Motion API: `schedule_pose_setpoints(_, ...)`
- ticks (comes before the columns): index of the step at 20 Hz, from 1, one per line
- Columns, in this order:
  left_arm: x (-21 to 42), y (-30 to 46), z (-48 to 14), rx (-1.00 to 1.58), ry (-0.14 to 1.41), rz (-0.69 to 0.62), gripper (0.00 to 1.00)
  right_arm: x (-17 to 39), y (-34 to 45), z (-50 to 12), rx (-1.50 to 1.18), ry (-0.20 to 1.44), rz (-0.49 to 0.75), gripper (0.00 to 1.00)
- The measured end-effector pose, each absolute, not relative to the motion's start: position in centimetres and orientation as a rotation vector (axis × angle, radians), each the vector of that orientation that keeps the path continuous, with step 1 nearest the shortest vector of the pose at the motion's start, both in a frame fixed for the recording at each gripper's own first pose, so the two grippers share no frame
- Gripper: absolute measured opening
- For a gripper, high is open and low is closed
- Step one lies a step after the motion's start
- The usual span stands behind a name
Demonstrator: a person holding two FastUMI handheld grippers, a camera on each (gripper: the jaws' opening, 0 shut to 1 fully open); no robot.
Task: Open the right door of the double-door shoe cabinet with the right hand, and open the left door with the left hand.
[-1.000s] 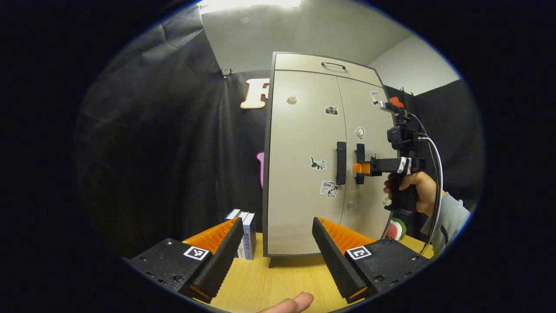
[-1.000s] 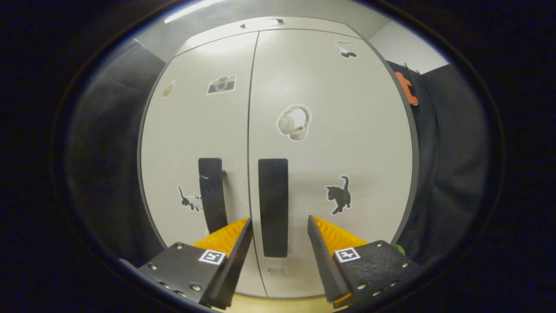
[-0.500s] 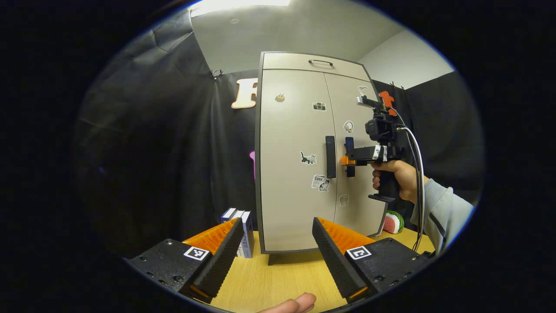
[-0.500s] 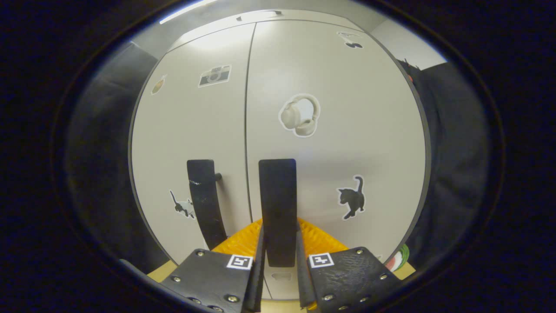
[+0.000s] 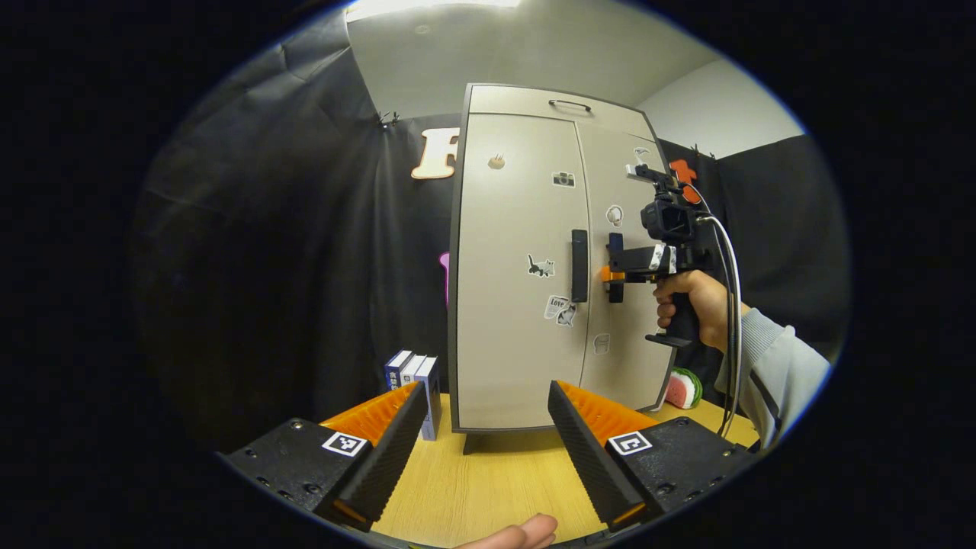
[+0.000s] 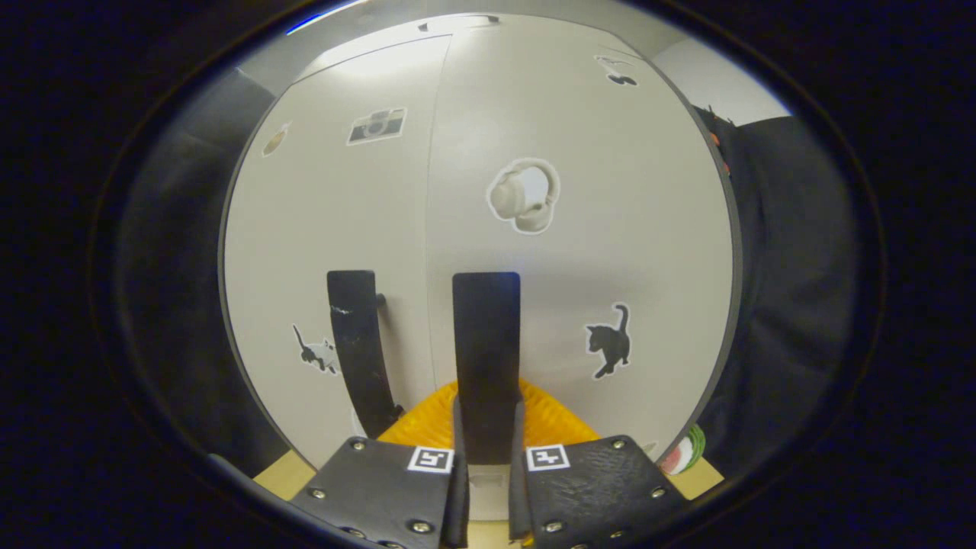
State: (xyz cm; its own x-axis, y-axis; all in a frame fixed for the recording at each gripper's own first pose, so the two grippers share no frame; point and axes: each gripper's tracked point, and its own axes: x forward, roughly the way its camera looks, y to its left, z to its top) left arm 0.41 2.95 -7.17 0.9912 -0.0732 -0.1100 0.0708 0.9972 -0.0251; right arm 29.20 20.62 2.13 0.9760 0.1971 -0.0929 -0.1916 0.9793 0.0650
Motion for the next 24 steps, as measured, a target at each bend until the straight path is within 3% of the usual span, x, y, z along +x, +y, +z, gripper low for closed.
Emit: schedule_pose_setpoints(24, -3.5, -1.2, -6.3, -0.068, 0.108, -0.117, 0.99, 19.1, 12.5, 2.0, 0.037, 0.139, 0.302, 0.2)
